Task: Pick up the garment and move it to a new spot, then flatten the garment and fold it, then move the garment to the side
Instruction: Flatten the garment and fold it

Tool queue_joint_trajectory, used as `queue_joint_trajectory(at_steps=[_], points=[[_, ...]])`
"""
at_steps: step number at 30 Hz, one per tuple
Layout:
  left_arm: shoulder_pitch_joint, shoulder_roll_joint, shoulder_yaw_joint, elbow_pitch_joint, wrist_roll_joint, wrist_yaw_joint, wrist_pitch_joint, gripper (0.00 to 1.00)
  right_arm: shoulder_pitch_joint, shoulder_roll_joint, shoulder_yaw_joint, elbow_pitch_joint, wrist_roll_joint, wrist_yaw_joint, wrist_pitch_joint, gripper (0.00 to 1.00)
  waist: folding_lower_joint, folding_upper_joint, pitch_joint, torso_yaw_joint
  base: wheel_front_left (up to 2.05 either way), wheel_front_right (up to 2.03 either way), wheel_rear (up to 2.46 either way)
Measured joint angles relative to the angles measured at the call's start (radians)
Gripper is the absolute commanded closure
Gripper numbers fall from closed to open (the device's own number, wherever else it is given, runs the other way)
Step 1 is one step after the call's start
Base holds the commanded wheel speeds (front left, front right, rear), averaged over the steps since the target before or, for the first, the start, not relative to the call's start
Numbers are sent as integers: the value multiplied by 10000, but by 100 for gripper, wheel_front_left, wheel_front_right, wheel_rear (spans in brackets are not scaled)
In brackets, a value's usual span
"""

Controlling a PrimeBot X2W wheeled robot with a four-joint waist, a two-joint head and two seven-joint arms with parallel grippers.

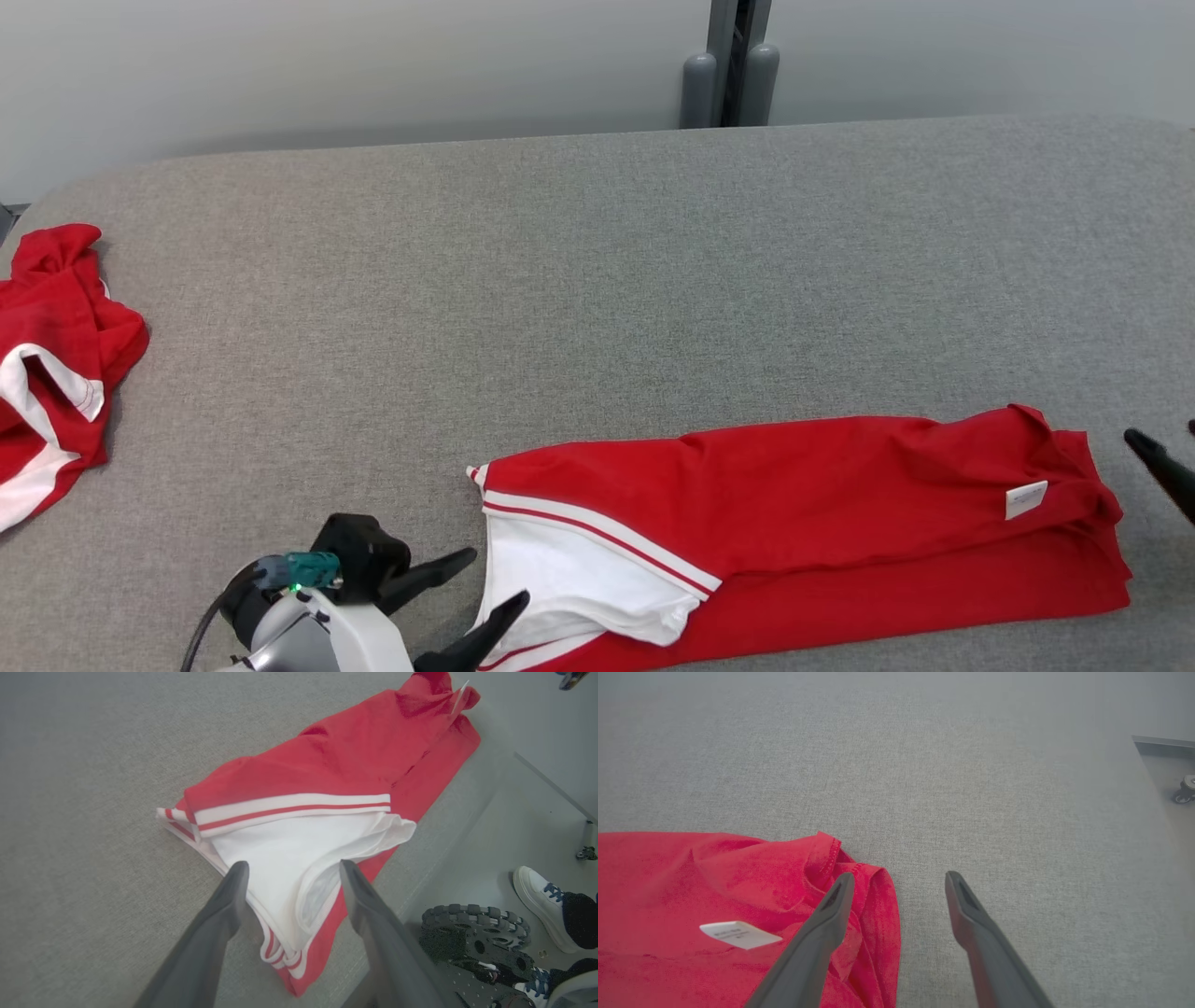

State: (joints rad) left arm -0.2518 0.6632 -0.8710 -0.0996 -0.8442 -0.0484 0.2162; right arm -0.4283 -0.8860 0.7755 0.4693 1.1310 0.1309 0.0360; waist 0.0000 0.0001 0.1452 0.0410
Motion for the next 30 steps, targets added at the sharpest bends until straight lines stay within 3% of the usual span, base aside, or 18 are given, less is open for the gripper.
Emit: queue_joint_trajectory(at_steps=[4,7,15,19,26,30], points=[[-49,-213,633,-58,-58,500,-698,0,-138,169,-757,318,-238,0,-543,0,1,0,-28,22,0,0,0],[-173,-698,1338,115,-178,1016,-1639,0,-180,535,-1373,453,-552,0,-1285,0,0,0,-30,41,0,0,0],[-211,-1919,2251,1179,-261,1465,-3958,0,-105,1954,-2725,617,-2010,0,-2723,0,0,0,-58,-34,0,0,0],[-77,-2499,2644,1808,-171,1476,-4600,0,242,2786,-3530,539,-2809,0,-2920,0,0,0,-71,-104,0,0,0],[361,-3398,3891,2314,660,1421,-4765,0,902,3873,-4840,115,-4094,-2,-2976,0,0,0,-64,-96,0,0,0],[868,-4075,4606,2539,1406,966,-4765,0,1383,4495,-5486,-121,-4909,0,-2991,0,0,0,-84,-43,0,0,0]])
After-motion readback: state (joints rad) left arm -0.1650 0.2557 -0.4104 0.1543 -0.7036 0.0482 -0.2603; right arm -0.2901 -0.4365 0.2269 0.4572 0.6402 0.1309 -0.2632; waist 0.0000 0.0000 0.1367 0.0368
